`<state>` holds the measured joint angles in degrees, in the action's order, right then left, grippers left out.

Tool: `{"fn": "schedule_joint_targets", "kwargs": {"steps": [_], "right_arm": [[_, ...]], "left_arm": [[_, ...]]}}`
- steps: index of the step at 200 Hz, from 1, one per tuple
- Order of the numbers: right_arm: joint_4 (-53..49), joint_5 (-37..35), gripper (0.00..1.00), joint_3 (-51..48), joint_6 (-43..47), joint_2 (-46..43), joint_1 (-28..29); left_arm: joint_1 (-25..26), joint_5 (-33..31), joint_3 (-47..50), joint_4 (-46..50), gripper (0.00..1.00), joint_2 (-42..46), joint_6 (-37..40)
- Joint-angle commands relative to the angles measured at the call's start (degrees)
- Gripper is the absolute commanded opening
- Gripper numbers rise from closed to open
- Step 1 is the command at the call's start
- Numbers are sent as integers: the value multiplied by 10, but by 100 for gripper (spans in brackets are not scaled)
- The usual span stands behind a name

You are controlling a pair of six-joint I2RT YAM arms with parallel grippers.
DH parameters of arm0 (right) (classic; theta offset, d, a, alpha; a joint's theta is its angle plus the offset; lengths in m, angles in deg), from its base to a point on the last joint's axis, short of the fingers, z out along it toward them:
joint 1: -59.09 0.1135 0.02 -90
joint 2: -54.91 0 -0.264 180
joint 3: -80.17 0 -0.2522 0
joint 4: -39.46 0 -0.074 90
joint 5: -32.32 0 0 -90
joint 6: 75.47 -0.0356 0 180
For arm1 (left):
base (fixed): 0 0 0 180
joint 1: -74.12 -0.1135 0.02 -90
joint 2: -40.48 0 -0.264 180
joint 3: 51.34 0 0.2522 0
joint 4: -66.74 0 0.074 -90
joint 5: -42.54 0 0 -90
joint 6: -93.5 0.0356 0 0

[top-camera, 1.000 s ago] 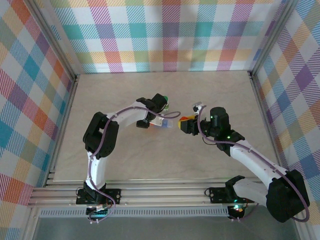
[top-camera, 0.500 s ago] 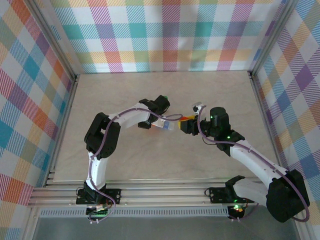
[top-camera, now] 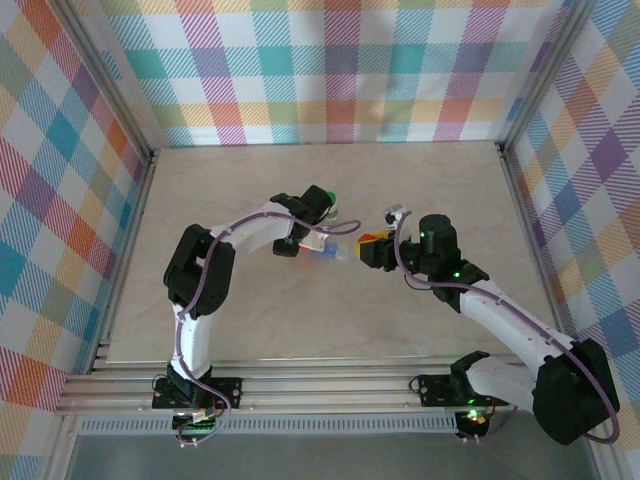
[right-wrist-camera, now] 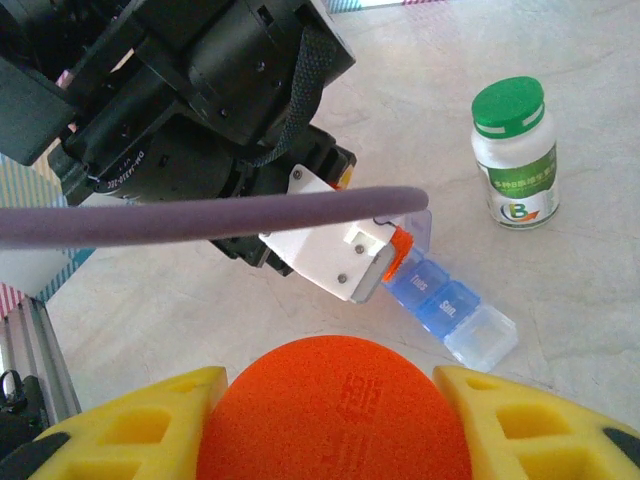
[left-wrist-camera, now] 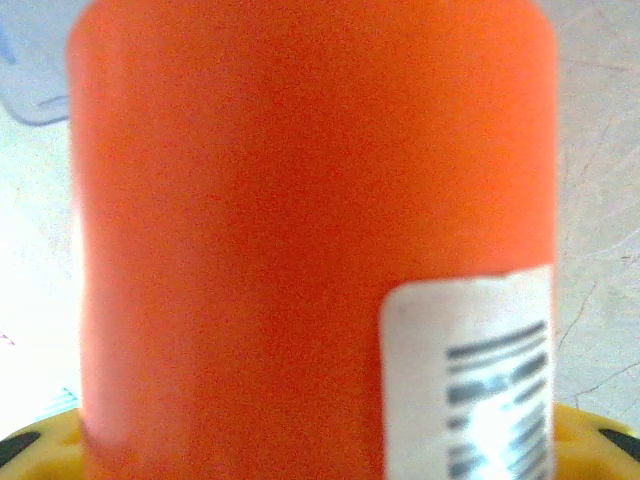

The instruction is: Sort the pills into containers

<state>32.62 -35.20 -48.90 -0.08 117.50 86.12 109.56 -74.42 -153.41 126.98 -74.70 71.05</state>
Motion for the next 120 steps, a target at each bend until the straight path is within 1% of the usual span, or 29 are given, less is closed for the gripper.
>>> {"fn": "schedule_joint_targets", "kwargs": {"steps": [1, 70, 96, 120], "right_arm": [[21, 14, 0, 4, -5, 4, 4], [21, 15, 0, 5, -4, 3, 5], [20, 15, 0, 5, -5, 4, 5], [20, 13, 0, 5, -4, 4, 5]], "left_arm": [[-6, 5, 4, 14, 7, 29, -5], [6, -22, 17, 1, 7, 14, 14], [20, -26, 20, -2, 7, -11, 17], [30, -38, 3, 3, 7, -43, 17]]}}
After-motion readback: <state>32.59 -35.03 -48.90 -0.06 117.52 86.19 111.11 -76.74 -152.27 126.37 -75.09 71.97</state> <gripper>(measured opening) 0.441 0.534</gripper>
